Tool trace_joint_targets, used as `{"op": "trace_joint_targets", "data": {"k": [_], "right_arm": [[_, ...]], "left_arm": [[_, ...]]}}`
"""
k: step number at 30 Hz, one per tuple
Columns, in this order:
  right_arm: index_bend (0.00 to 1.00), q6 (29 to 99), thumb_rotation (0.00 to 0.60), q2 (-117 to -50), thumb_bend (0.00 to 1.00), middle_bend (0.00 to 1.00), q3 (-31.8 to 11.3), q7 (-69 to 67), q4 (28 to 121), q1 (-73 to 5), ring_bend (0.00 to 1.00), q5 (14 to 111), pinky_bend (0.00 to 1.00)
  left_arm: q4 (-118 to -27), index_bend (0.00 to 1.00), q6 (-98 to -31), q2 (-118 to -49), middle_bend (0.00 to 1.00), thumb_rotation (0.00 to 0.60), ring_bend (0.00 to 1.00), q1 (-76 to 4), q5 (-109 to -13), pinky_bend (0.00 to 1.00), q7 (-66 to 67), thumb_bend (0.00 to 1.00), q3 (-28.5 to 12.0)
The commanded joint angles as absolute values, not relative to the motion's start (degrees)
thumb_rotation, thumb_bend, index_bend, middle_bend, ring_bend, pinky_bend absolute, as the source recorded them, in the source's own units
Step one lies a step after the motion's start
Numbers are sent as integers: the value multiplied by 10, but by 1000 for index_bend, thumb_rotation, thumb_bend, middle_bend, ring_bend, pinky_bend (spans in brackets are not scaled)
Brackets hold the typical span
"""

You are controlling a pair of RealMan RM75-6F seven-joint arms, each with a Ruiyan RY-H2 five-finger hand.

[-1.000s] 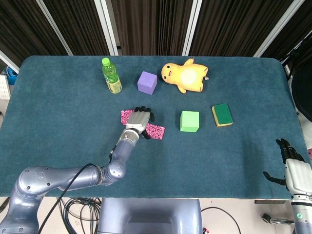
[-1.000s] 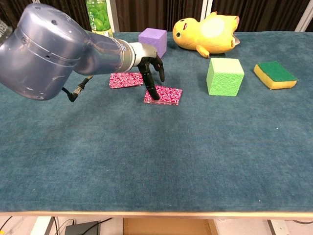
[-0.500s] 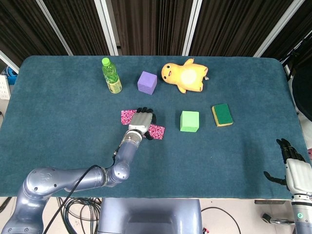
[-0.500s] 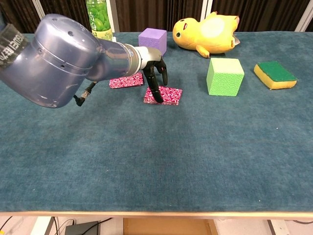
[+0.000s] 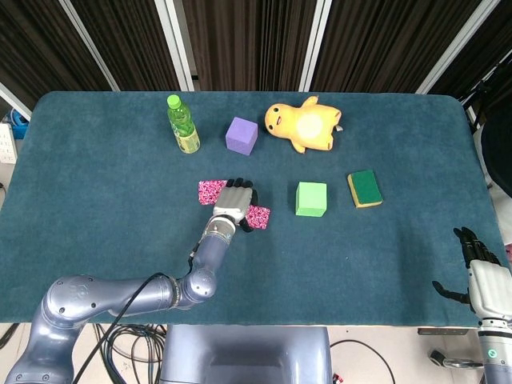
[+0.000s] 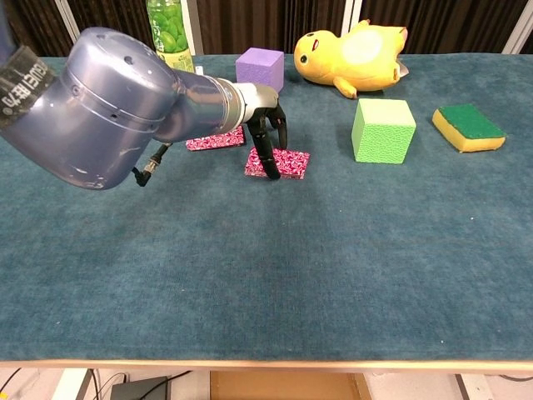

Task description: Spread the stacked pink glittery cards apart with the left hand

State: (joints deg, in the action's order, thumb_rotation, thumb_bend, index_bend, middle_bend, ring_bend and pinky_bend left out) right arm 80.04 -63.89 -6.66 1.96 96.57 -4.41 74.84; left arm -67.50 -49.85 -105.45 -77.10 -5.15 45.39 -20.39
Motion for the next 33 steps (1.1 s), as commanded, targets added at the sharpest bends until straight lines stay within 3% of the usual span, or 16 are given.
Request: {"op": "trace_joint_targets", "data": {"k": [1,17,33], "right_arm": [[77,801,600,-639,153,50,-67,20,966,-44,127,748,226],[77,798,600,-638,155,50,-67,22,968,-44,127,744,226],[77,797,600,-637,155,50,-68,20,969,-45,127,742,226]], "left_arm": [[-672,463,-498,-1056,175,600,0,-771,-50,0,457,161,-204],[-661,460,-503,-1068,175,600,0,-772,-54,0,462,163,-210],[-648,504,-505,-1076,175,600,0,-772,-49,0,477,265,-217]]}}
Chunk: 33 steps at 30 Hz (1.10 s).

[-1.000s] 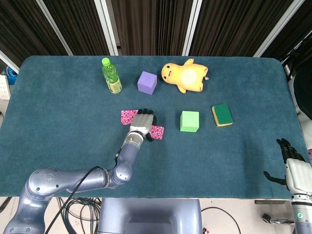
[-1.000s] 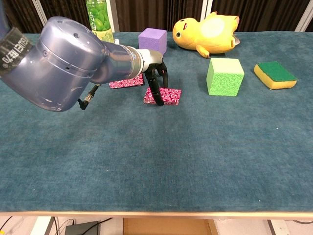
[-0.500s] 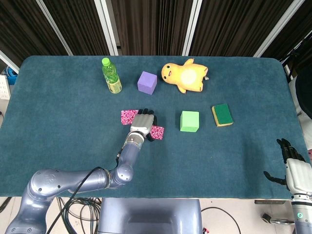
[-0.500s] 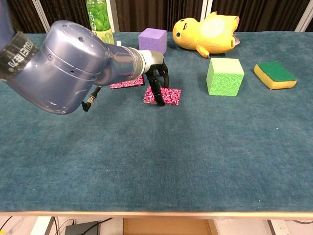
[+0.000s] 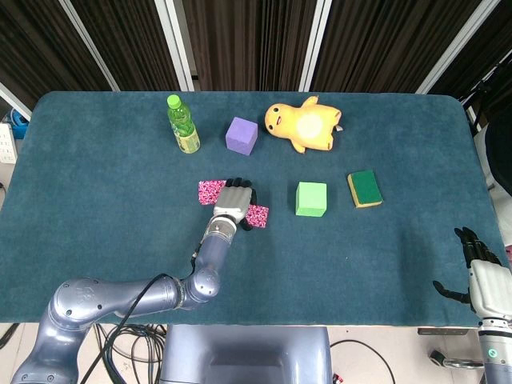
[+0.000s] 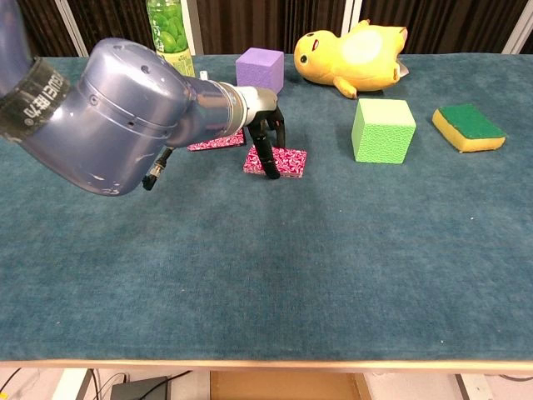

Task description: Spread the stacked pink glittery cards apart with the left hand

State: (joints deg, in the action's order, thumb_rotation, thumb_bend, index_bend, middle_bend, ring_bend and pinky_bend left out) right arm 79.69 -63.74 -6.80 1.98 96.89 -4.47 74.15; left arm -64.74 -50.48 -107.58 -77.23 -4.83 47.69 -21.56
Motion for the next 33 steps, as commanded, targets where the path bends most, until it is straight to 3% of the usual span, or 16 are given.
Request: {"op": "trace_joint_targets", "data": {"k": [1,26,33], "right_arm": [[77,797,600,-638,155,50,-68,20,969,-45,126,742,226],[77,796,600,-637,156,50,-68,20,970,-45,127,740,226],[77,794,600,-637,156,50,-68,20,970,-46,127,740,226]], "left_arm": [[-649,505,-506,-1075,176,600,0,-771,-49,0,477,265,-217],[-702,513,-530,-1044,177,600,0,-762,-59,0,492,265,-223],[-763,515,-556,-1012,176,600,0,-746,-64,0,500,265,-211]]}}
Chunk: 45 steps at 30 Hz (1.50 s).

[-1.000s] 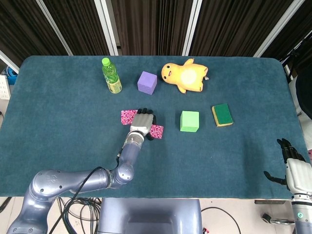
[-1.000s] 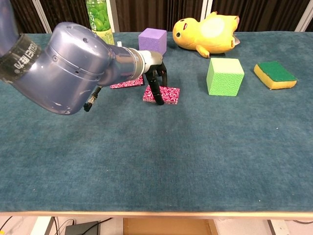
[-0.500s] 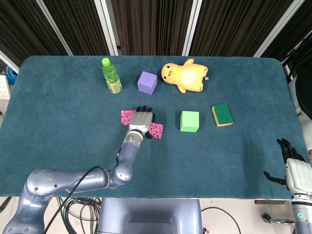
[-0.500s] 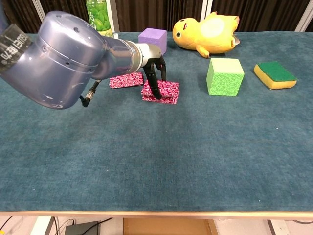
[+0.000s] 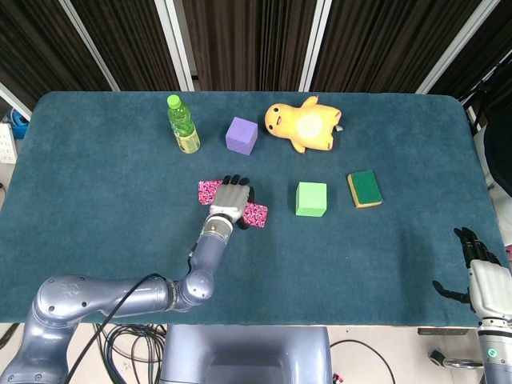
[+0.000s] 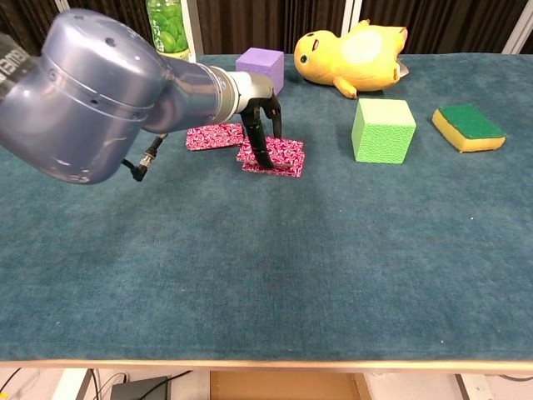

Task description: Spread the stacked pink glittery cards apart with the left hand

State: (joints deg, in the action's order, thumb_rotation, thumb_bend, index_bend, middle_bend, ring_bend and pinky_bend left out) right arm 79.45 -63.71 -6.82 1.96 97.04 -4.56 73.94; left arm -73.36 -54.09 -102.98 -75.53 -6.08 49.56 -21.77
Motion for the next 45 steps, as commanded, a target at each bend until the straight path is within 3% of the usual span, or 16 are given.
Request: {"op": "trace_joint_targets", "data": {"k": [1,19,35,45], "right_arm": [[77,795,600,-637,156,50,-68,19,971,-46,127,739,226],[77,795,600,-637,156,50,-68,24,974,-45,127,737,226],[77,793,600,-635,157,51,-69,23,976,-45,127,733,226],[77,792,600,-635,157,51,-69,23,977,-45,127,731,226]], "left_arm": [[-777,515,-564,-1003,176,600,0,-741,-64,0,500,265,-209],[-937,506,-625,-903,168,600,0,-663,-100,0,484,265,-143],[-916,494,-614,-932,164,600,0,-641,-141,0,454,264,-119],[-920,388,-601,-929,144,600,0,-646,-126,0,477,145,-112]]}}
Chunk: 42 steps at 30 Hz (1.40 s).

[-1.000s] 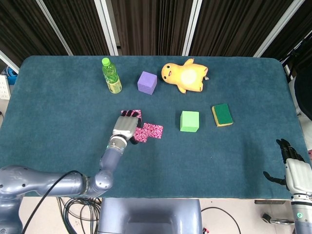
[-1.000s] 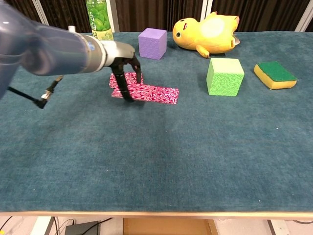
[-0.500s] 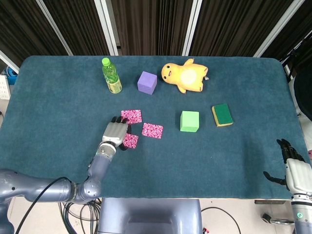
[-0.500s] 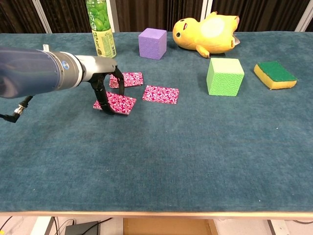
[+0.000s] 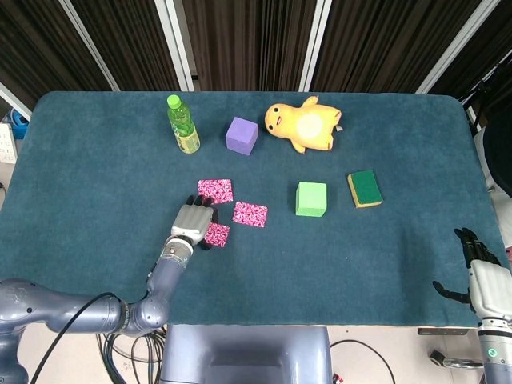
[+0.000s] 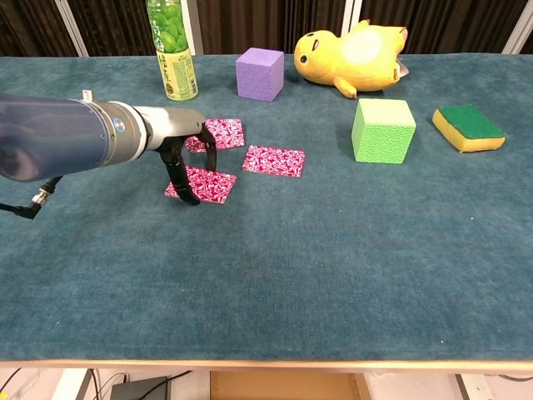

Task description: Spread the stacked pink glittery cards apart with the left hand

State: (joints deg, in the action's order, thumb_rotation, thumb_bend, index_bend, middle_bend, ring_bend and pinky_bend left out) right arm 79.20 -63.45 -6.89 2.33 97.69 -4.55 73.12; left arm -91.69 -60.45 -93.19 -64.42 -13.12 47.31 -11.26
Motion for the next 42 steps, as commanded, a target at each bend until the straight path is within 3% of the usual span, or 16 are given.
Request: {"op": "trace_joint_targets", "data": {"k": [1,17,22,25,28,42], "right_arm": [[77,792,600,-635,156,51,-69,23,977,-46,127,731,226],[77,789,600,-634,158,51,-69,27,979,-47,127,726,227],[77,790,600,-634,159,52,-69,28,979,-46,127,727,226],[77,791,600,-634,159,51,-69,29,978,-46,127,727,226],[77,791,600,-634,159,51,-68,33,978,-47,126,729,226],[77,827,600,-645,158,51,-69,26,964,-43,125,768,226]], "left_arm": [[-922,380,-601,-926,141,600,0,-647,-123,0,480,140,-111],[-989,361,-621,-860,134,600,0,-627,-168,0,425,130,-151],[-1004,297,-627,-820,132,600,0,-590,-271,0,367,140,-145],[-1025,196,-648,-761,131,600,0,-539,-379,0,325,142,-109],[-1036,161,-666,-729,131,600,0,-501,-441,0,288,142,-87],[-1054,150,-774,-588,122,600,0,-274,-720,0,12,132,61]]}}
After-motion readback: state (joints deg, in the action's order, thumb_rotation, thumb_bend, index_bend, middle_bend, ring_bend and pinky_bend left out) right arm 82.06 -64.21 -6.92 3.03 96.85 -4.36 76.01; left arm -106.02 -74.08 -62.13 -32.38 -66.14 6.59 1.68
